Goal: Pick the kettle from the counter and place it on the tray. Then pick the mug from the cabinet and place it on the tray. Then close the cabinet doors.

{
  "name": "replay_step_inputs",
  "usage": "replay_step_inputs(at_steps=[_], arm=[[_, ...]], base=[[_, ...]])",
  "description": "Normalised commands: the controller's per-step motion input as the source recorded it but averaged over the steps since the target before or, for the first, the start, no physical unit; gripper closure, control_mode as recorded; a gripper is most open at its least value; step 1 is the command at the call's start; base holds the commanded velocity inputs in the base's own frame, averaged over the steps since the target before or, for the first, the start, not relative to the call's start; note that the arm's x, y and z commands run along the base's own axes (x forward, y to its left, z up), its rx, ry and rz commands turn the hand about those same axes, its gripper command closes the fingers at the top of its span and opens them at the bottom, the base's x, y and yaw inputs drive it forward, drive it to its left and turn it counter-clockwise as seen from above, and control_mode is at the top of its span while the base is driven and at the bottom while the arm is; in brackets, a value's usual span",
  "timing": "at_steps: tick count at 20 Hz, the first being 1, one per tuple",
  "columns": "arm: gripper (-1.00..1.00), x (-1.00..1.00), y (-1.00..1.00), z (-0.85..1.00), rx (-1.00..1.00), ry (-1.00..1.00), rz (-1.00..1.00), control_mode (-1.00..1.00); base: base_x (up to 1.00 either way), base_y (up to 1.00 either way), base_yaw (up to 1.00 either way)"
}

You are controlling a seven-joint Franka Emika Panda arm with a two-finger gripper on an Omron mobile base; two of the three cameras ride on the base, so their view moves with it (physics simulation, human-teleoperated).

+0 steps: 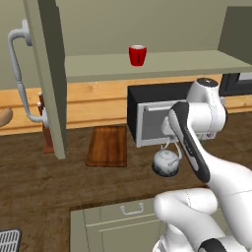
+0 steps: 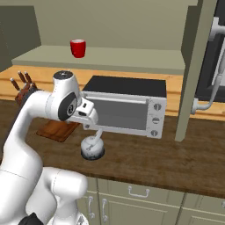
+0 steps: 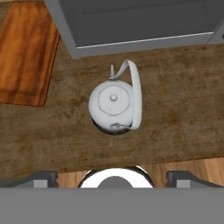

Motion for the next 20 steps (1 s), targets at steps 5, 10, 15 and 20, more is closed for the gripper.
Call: replay_step_inputs(at_steps=[5,10,15,20], arm=[[-1.0,0.08,-0.26,-0.32,0.0,0.02,-0.09,-1.0],[-1.0,0.2,-0.15,-0.33,0.0,0.02,-0.07,-1.0],[-1.0,0.27,-0.05,-0.3,0.0,0.0,-0.01,-1.0],[-1.0,0.32,-0.1,-0.19,0.02,0.0,0.0,-1.0]], base=[[0.0,0.0,0.0],[0.0,0.0,0.0],[0.0,0.0,0.0],[0.0,0.0,0.0]])
